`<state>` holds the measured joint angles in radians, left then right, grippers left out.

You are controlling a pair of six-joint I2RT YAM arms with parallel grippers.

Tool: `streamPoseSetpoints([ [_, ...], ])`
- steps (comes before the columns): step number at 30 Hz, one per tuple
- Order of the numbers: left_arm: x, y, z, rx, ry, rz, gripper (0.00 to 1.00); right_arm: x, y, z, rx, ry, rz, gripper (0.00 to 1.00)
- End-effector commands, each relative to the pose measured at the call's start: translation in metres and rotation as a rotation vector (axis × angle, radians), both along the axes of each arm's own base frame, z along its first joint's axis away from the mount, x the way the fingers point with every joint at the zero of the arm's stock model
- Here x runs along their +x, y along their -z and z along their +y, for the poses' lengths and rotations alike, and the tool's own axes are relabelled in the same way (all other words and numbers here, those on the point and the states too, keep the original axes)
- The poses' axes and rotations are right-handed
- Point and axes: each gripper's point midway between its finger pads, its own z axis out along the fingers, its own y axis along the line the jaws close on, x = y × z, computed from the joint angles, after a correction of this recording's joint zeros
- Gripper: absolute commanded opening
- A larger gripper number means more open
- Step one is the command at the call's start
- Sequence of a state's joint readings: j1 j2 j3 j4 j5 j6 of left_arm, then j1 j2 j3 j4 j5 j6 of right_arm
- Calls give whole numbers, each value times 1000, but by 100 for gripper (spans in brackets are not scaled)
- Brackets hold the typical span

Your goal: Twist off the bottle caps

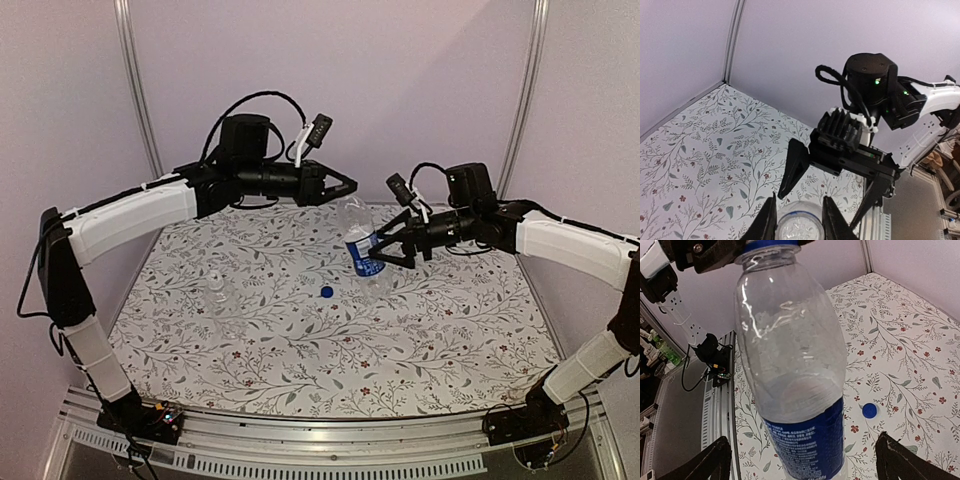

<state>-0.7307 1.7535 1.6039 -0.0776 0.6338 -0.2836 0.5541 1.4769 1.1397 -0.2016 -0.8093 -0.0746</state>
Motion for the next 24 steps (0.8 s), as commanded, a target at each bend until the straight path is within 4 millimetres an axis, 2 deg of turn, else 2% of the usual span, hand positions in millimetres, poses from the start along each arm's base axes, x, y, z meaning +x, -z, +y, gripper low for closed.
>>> streamPoseSetpoints([
  [1, 26, 13, 30, 162, -192, -96, 0, 27, -11, -13, -23, 125, -41, 99],
  [4, 38, 23, 40, 228, -267, -131, 0, 37, -9, -20, -35, 184, -38, 99],
  [8, 60, 35, 52, 303, -384, -166, 0, 38, -8, -20, -29, 192, -31, 99],
  [24, 119, 90, 56, 450, -570, -180, 0, 35, 1, -20, -31, 186, -3, 99],
])
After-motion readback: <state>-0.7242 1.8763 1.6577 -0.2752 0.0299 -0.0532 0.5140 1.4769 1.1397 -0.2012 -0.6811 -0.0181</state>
